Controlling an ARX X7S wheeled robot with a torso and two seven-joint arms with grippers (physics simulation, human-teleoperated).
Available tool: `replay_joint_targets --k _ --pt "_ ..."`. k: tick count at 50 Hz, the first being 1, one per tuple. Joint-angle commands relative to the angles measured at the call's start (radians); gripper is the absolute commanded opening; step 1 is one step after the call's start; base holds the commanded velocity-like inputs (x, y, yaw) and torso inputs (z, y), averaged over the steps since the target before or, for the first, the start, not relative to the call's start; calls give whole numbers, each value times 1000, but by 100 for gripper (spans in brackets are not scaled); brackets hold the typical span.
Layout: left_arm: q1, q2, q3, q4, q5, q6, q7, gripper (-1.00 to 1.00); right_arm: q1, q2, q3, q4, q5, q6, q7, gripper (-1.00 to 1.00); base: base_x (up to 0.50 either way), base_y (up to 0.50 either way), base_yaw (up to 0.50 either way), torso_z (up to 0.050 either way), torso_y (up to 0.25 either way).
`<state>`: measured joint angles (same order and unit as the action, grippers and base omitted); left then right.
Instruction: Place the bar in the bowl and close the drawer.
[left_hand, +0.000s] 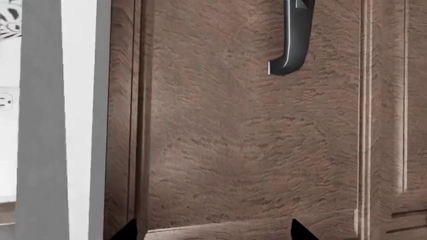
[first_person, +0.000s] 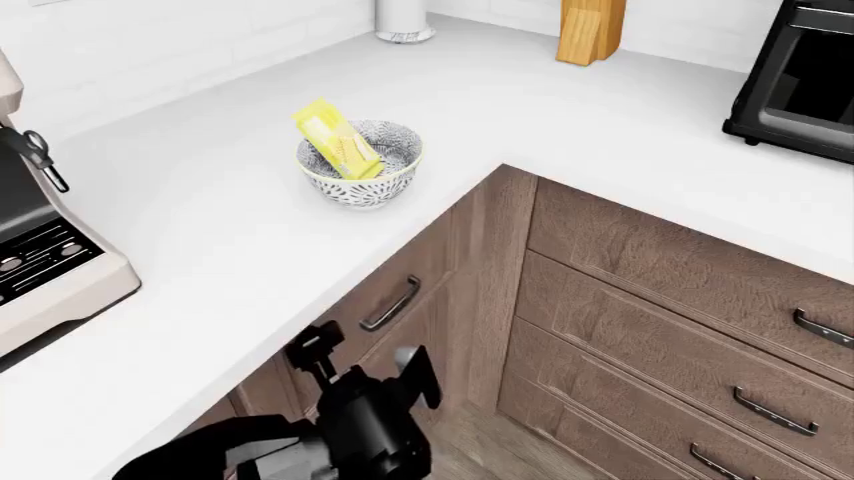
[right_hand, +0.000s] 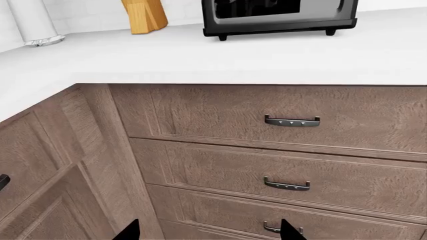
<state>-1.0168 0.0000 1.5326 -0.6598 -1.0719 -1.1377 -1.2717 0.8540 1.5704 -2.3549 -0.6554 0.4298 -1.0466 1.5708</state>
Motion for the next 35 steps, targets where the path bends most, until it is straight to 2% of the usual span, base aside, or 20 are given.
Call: replay_joint_targets --k 1,7,14,28,30,35 --pt "-5 0 1 -39 -9 -11 16 100 -2 0 2 3 -1 -1 0 100 0 0 0 0 0" --pt "-8 0 2 -50 -26 -3 29 100 -4 0 3 4 -3 -1 0 100 0 0 0 0 0" --pt "-18 0 7 -77 -118 25 116 100 -6 0 4 4 -2 -1 0 100 0 0 0 0 0" --pt "-19 0 7 -87 -121 28 117 100 -7 0 9 5 -1 -1 0 100 5 0 5 0 0" --pt "-20 0 7 -95 -131 25 85 100 -7 0 10 6 -2 -1 0 100 8 -2 7 0 0" --pt "-18 0 10 -84 -174 43 127 100 -9 0 11 7 -3 -1 0 100 6 2 7 0 0"
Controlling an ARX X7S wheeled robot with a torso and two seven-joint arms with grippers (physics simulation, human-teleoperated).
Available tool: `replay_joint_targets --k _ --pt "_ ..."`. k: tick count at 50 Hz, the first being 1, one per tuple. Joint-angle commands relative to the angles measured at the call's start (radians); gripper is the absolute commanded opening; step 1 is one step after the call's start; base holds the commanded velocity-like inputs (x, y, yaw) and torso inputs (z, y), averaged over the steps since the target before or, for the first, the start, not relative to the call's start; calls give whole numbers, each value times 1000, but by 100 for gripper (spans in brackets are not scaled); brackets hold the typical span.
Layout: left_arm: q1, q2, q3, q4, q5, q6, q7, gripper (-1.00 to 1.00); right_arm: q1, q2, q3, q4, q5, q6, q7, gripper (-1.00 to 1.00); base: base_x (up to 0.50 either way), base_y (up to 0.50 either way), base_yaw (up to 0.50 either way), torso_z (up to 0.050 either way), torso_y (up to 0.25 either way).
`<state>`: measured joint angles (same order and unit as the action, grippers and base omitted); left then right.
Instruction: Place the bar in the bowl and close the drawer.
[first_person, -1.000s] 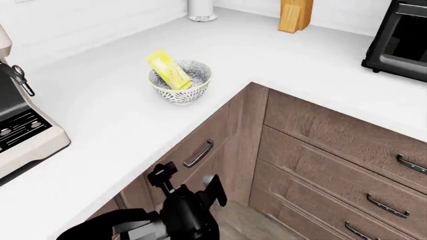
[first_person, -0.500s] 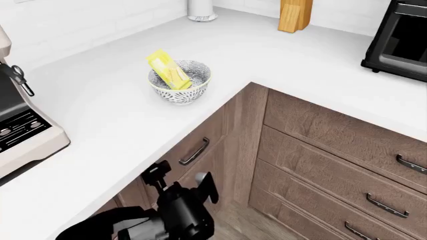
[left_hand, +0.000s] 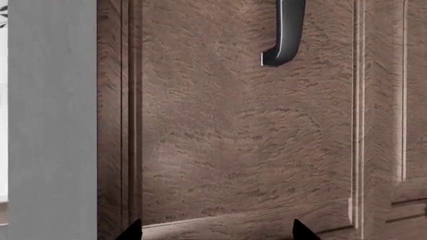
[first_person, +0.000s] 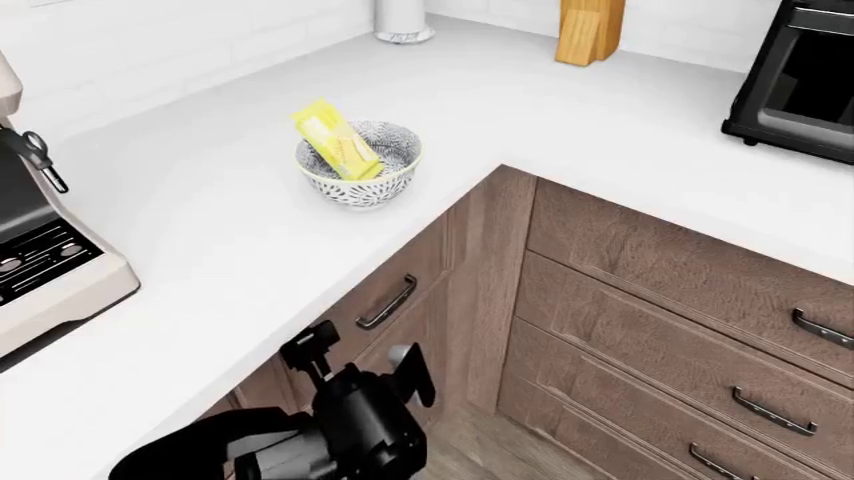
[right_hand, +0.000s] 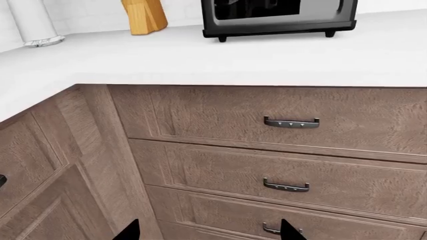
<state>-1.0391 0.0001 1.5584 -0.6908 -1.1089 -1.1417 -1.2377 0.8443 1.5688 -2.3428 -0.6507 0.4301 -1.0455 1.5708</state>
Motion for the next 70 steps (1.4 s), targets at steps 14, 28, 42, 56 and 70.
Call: replay_joint_targets --k 14,28,42,56,70 --pt "10 0 -13 -50 -138 94 79 100 -4 2 0 1 -7 -2 0 100 5 1 6 0 0" --pt "27 0 -6 -62 -253 143 -24 100 -20 2 -11 9 -50 -2 0 100 2 1 3 0 0" --pt "44 0 -5 -146 -258 154 -71 100 -20 2 -11 9 -50 -2 0 100 0 0 0 0 0" --pt "42 0 -10 -188 -234 144 -100 100 -20 2 -11 9 -50 -2 0 100 0 0 0 0 0" --pt "35 0 -13 -225 -217 141 -97 100 -20 2 -11 9 -50 -2 0 100 0 0 0 0 0"
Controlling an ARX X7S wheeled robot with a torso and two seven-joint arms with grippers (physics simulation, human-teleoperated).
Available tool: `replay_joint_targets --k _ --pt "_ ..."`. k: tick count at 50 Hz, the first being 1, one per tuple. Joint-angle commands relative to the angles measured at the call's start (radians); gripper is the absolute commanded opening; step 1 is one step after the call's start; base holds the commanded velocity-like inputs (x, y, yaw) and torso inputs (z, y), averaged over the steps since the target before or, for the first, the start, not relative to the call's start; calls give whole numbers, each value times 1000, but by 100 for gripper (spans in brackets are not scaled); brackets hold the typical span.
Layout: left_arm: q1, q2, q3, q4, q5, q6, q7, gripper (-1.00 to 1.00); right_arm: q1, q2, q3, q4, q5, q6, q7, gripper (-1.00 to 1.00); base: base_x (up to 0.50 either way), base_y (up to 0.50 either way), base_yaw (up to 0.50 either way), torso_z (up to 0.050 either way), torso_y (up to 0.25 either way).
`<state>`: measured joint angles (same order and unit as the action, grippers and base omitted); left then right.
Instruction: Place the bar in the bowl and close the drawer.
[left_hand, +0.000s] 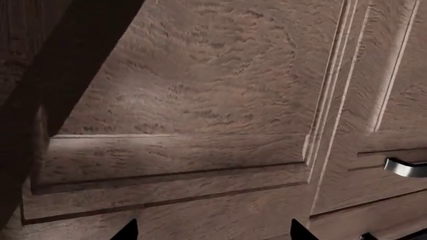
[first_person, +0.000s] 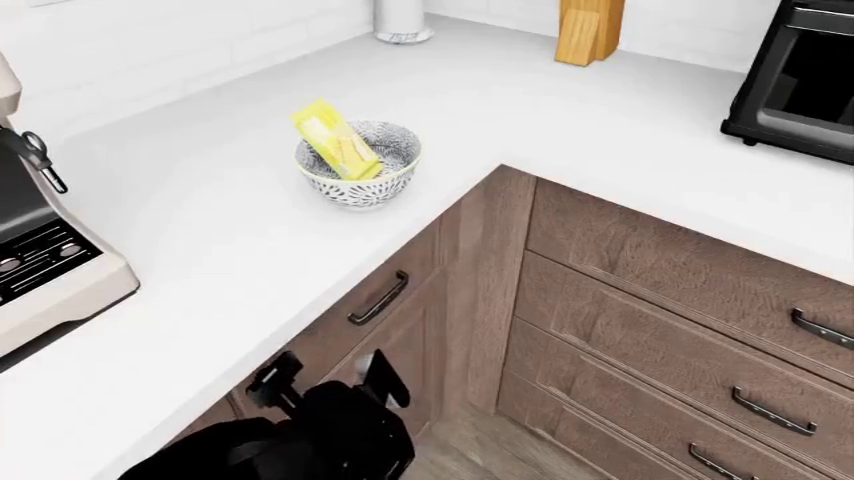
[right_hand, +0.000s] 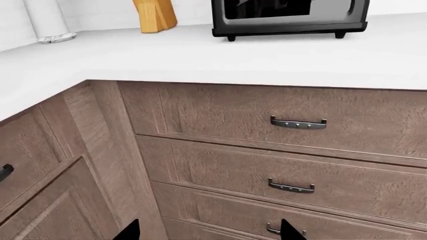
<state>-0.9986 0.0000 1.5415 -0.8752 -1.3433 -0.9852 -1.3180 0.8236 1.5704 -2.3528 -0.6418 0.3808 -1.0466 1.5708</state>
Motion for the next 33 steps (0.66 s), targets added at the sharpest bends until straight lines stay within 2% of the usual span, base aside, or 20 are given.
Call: replay_joint_targets --k 1,33 --pt "-6 0 4 -44 19 -16 -16 100 0 0 -1 0 -1 -1 0 100 0 0 0 0 0" --pt "-20 0 -2 -125 21 -8 12 100 0 0 -1 0 -1 -1 0 100 6 -1 3 0 0"
